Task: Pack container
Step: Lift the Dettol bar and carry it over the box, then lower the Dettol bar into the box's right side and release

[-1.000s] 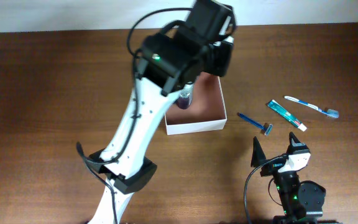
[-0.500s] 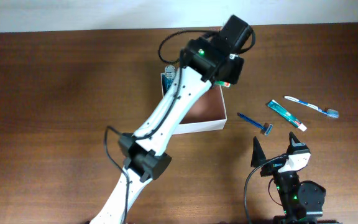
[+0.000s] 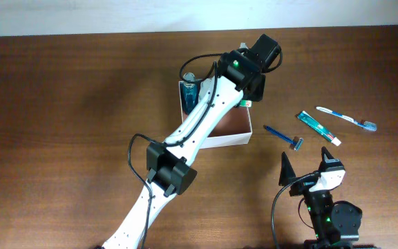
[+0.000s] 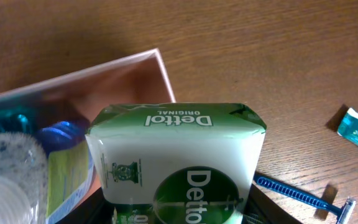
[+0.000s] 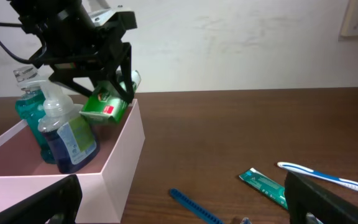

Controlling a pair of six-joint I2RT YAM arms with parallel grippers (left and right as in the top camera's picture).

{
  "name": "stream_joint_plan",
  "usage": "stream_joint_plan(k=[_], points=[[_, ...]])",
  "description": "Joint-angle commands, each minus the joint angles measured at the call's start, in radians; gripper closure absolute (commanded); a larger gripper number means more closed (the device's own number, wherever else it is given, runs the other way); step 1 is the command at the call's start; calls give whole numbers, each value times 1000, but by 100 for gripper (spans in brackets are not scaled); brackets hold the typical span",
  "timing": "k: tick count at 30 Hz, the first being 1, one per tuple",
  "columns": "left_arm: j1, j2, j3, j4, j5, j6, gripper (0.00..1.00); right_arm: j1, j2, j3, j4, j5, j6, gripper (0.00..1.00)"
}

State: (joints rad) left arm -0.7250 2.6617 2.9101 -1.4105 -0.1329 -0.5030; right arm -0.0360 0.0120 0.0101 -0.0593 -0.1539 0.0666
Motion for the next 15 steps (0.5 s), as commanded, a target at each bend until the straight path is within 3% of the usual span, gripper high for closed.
stream_joint_plan(k=[1, 15], points=[[16, 7, -12, -6, -30, -87, 57, -5, -8, -5, -5, 8, -7, 1], [29, 15, -17, -26, -51, -119, 57, -5, -8, -5, -5, 8, -7, 1]])
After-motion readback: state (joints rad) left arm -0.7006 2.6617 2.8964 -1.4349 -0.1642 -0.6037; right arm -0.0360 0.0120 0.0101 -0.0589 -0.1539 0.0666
